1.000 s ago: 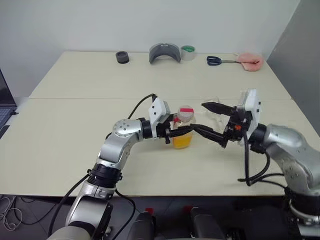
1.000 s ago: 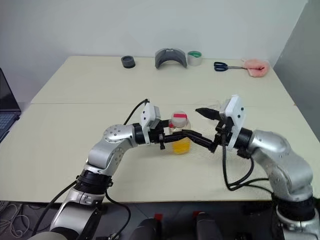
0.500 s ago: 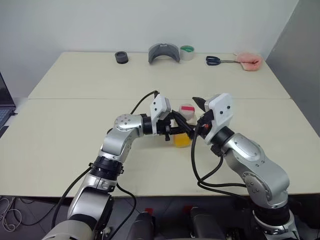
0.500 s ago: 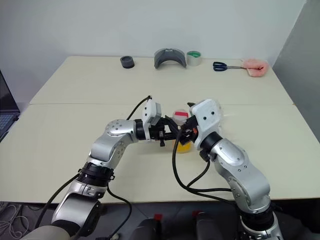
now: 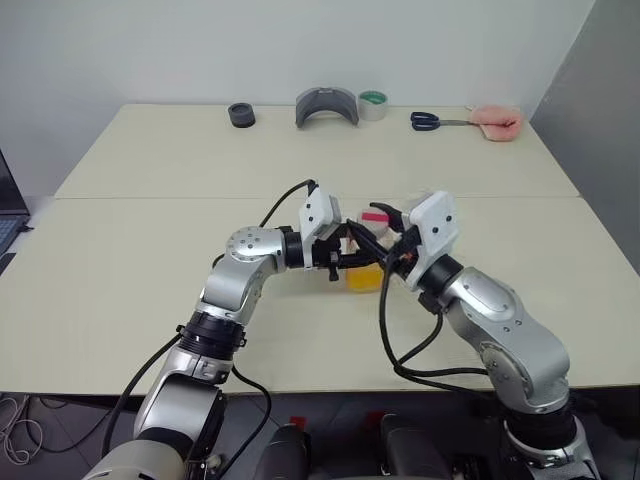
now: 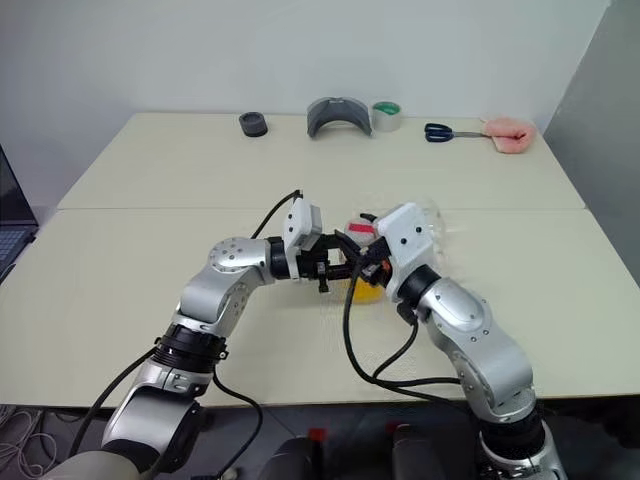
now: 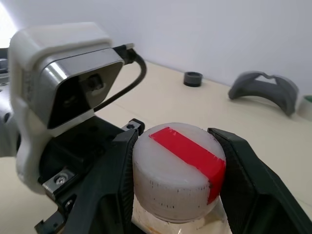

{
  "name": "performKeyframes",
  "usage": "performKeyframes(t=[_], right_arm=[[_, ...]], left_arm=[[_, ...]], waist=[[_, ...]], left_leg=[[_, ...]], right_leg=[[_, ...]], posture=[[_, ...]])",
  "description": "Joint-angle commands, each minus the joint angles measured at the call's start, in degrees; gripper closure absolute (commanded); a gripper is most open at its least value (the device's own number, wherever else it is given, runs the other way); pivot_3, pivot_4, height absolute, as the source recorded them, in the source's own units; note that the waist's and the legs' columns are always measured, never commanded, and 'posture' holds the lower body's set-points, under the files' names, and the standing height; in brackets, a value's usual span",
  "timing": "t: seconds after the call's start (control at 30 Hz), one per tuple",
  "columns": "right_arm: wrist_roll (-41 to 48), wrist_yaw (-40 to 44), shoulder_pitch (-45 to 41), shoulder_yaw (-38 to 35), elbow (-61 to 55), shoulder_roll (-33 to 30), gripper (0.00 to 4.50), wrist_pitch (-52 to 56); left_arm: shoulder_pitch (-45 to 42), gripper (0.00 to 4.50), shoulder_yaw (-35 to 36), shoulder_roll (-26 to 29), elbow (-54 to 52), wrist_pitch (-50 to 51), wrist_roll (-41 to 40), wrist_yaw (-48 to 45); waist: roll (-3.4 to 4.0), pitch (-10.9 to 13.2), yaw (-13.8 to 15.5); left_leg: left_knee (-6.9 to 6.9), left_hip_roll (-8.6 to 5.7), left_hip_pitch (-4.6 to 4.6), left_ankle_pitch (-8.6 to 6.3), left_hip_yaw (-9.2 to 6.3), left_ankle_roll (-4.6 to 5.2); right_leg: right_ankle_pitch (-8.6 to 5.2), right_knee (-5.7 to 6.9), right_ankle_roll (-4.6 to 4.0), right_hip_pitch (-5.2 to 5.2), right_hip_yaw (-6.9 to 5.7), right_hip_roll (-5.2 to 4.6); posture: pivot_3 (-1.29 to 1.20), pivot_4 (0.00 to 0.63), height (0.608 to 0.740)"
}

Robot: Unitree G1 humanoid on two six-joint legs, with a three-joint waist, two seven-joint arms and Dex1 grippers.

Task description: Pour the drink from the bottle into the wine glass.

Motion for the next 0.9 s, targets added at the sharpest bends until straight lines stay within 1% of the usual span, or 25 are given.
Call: performKeyframes(t=[0.03,0.07,0.13,0.17,0.23,0.33,0.37,0.43,0.47,0.5,0.57,0.67,0.73,0.8,0.9], right_arm=[[6.45,20.98,-4.67,1.46,3.81,-6.99,2.55,-5.44],[7.12,24.98,-6.11,1.52,6.10,-8.81,2.55,-6.20],[7.56,34.91,-11.38,2.27,14.76,-12.71,2.55,-7.68],[7.32,37.83,-13.51,2.68,18.56,-13.49,2.55,-8.40],[6.33,41.41,-16.18,3.34,24.15,-14.08,2.55,-9.83],[5.84,43.94,-17.24,3.02,27.02,-14.70,2.55,-10.71],[5.70,42.69,-17.27,2.08,27.10,-14.46,2.55,-10.52],[4.59,39.62,-17.06,0.55,26.87,-14.07,1.83,-10.67],[5.25,38.70,-16.58,-0.61,25.85,-14.27,1.54,-9.67],[5.76,36.94,-15.52,-2.27,23.83,-14.48,1.15,-8.75],[7.62,31.75,-12.62,-6.45,17.84,-14.55,0.52,-5.48],[11.63,24.55,-6.78,-11.29,6.73,-14.55,0.48,1.68],[12.22,18.28,-2.30,-12.84,-0.53,-12.94,0.48,4.89],[11.12,11.02,1.14,-12.23,-6.20,-10.29,0.48,7.99],[6.76,0.45,2.68,-8.75,-10.23,-4.70,0.48,10.95]], left_arm=[[-1.17,2.66,0.55,0.29,-1.62,0.55,-1.06,-0.69],[-1.25,2.66,0.47,0.33,-1.61,0.60,-1.02,-1.11],[-1.50,2.66,0.02,0.76,-1.66,0.61,-0.79,-2.55],[-1.59,2.66,-0.19,0.99,-1.68,0.55,-0.65,-3.16],[-1.62,2.66,-0.39,1.33,-1.82,0.53,-0.56,-3.74],[-1.81,2.67,-0.29,1.56,-1.79,0.52,-0.51,-3.84],[-1.95,2.67,-0.19,1.61,-1.75,0.60,-0.56,-3.78],[-2.05,2.67,-0.09,1.76,-1.83,0.75,-0.67,-3.67],[-2.04,2.67,-0.09,1.87,-1.85,0.74,-0.68,-3.65],[-2.00,2.67,-0.02,1.92,-1.81,0.74,-0.64,-3.43],[-1.93,2.67,0.16,1.82,-1.77,0.84,-0.62,-2.98],[-2.01,2.67,0.46,1.32,-1.40,0.91,-0.54,-2.37],[-2.06,2.67,0.43,1.09,-0.93,0.64,-0.38,-2.20],[-2.19,2.67,0.29,0.76,-0.24,0.18,-0.12,-2.01],[-2.66,2.67,0.12,0.00,0.88,-0.55,0.37,-1.47]], waist=[[0.00,0.01,-0.03],[0.05,0.04,-0.15],[0.06,0.05,-0.43],[0.06,0.04,-0.49],[0.06,0.05,-0.57],[0.06,0.05,-0.39],[0.05,0.05,-0.32],[0.05,0.05,-0.22],[0.05,0.05,-0.18],[0.05,0.05,-0.12],[0.05,0.05,0.00],[0.05,0.05,0.30],[0.06,0.05,0.35],[0.06,0.05,0.23],[0.07,0.05,-0.11]], left_leg=[[0.00,0.00,0.00,0.00,0.01,0.00],[0.01,0.02,0.01,0.00,0.00,0.01],[0.00,0.02,0.06,0.00,0.03,0.01],[-0.01,0.04,0.08,-0.01,0.04,0.02],[-0.03,0.08,0.10,-0.01,0.02,0.02],[-0.03,0.06,0.07,-0.01,-0.01,0.02],[-0.01,0.04,0.04,-0.01,-0.02,0.02],[0.02,0.01,0.01,-0.01,-0.02,0.02],[0.02,0.01,0.01,0.00,-0.03,0.01],[0.02,0.01,-0.01,0.00,-0.05,0.01],[0.02,0.01,-0.02,0.00,-0.06,0.01],[0.02,0.01,-0.08,0.00,-0.10,0.00],[0.03,0.01,-0.10,0.00,-0.12,0.00],[0.00,0.02,-0.08,0.00,-0.15,0.00],[0.02,0.03,-0.05,0.00,-0.10,0.00]], right_leg=[[0.00,0.00,0.00,0.00,0.00,0.00],[0.00,0.00,0.00,0.01,-0.01,0.02],[0.00,0.02,0.00,0.03,0.01,0.03],[0.00,0.01,0.00,0.04,0.01,0.06],[0.00,0.01,-0.01,0.04,0.00,0.10],[-0.01,0.01,-0.03,0.04,-0.01,0.07],[-0.01,0.01,-0.03,0.03,-0.02,0.03],[-0.01,0.01,-0.03,0.03,-0.03,-0.02],[-0.01,0.01,-0.03,0.03,-0.03,-0.02],[-0.01,0.01,-0.03,0.03,-0.04,-0.02],[-0.01,0.01,-0.03,0.02,-0.04,-0.02],[-0.01,0.01,-0.03,-0.02,-0.05,-0.04],[-0.01,0.00,-0.02,-0.02,-0.05,-0.05],[-0.01,0.00,-0.02,-0.02,-0.06,-0.03],[-0.01,0.06,-0.02,-0.02,-0.02,-0.01]], posture=[[0.00,0.150,0.740],[0.00,0.150,0.740],[0.00,0.150,0.740],[0.00,0.150,0.740],[0.00,0.150,0.740],[0.00,0.150,0.740],[0.00,0.150,0.740],[0.00,0.150,0.740],[0.00,0.150,0.740],[0.00,0.150,0.740],[0.00,0.150,0.740],[0.00,0.150,0.740],[0.00,0.150,0.740],[0.00,0.150,0.740],[0.00,0.150,0.740]])
